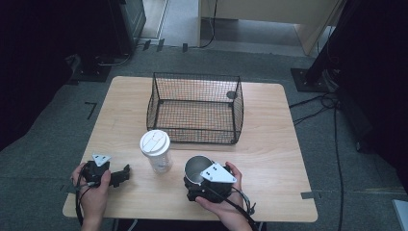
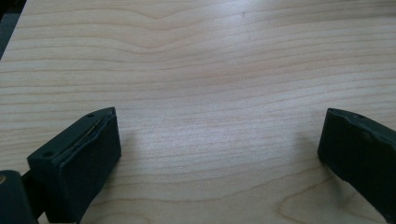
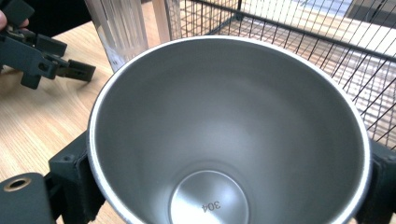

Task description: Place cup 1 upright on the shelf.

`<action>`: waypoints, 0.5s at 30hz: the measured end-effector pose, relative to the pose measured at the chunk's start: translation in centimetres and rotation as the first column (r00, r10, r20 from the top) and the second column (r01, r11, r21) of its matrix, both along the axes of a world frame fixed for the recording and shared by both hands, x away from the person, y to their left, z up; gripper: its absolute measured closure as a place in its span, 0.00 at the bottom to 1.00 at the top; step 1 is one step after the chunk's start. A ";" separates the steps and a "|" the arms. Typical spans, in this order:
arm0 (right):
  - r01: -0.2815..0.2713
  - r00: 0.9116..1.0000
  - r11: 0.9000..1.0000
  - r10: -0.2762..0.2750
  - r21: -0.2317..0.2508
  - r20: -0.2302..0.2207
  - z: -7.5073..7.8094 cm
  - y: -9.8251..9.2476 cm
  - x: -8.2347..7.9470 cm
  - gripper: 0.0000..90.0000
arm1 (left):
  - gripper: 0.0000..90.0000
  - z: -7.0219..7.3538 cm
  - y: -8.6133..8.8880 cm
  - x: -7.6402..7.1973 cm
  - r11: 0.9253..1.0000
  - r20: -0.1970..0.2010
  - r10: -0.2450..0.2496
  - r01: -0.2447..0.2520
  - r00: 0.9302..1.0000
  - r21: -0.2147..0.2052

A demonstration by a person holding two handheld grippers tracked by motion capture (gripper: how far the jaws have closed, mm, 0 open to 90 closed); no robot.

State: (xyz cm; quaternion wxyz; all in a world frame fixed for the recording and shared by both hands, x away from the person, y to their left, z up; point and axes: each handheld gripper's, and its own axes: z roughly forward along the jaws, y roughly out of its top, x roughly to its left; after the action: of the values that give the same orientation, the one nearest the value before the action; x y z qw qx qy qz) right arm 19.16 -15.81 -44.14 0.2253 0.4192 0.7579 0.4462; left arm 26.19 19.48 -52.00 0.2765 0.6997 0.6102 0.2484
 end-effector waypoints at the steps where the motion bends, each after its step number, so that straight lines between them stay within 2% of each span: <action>1: 0.000 1.000 1.000 0.000 0.001 0.004 0.2 -0.1 0.0 0.08 | 0.00 0.0 0.0 0.0 1.000 0.000 0.000 0.000 1.000 0.000; 7: 0.006 1.000 0.999 -0.007 0.035 0.027 1.7 -0.6 0.0 0.08 | 0.00 0.0 0.0 0.0 1.000 0.000 0.000 0.000 1.000 0.000; 15: 0.014 1.000 0.998 -0.016 0.055 0.023 3.3 -1.4 0.7 0.08 | 0.00 0.0 0.0 0.0 1.000 0.000 0.000 0.000 1.000 0.000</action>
State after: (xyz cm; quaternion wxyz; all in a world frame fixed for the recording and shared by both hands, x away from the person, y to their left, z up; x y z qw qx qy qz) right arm 19.84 -17.26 -40.85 0.2257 0.4258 0.7394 0.4701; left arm 26.19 19.48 -52.00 0.2765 0.6996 0.6103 0.2483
